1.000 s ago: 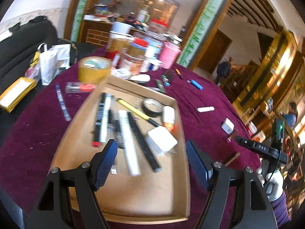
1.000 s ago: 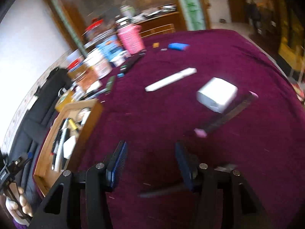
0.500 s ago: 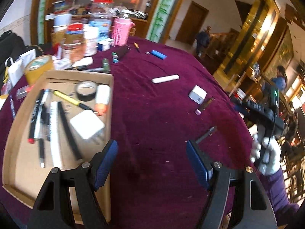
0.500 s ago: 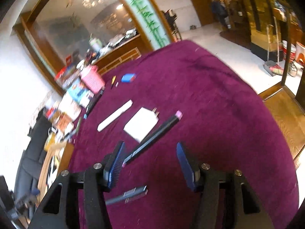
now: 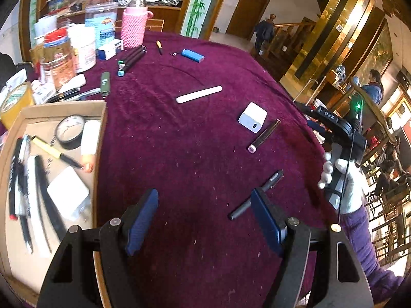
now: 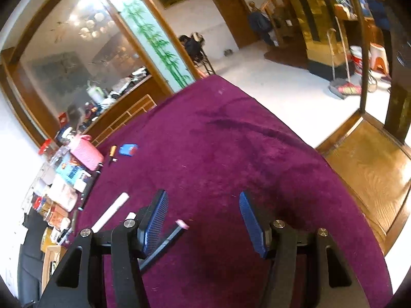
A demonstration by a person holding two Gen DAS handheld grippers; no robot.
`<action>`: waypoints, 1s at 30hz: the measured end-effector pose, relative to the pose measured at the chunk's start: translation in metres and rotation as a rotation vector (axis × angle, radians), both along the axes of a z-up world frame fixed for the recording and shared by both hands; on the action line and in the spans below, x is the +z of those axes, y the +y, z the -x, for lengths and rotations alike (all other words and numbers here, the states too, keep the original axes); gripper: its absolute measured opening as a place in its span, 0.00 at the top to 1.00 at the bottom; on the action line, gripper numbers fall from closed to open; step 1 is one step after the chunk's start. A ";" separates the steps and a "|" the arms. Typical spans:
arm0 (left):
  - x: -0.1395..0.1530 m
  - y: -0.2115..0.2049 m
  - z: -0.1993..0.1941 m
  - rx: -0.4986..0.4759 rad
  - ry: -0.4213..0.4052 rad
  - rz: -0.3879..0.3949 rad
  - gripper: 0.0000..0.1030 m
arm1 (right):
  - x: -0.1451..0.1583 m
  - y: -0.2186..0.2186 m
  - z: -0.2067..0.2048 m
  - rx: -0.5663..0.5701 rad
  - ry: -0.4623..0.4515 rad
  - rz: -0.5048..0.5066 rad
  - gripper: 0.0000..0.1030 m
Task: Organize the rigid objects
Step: 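Move both tools back over the table toward the remaining items, then grasp a white marker with the left tool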
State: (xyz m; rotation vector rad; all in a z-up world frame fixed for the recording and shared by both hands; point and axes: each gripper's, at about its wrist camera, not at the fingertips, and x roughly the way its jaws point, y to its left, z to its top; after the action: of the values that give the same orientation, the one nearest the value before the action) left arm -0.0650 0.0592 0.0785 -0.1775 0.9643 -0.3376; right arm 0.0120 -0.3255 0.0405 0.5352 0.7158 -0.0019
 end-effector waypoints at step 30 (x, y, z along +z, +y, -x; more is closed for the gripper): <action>-0.064 -0.106 -0.235 -0.229 -0.051 -0.394 0.28 | -0.011 -0.003 -0.014 0.005 0.052 -0.015 0.39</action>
State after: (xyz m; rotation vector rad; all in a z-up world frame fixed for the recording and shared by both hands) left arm 0.1695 -0.0468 0.0142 0.3017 0.9833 -0.3530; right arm 0.0257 -0.3280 0.0295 0.5492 0.7688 -0.0062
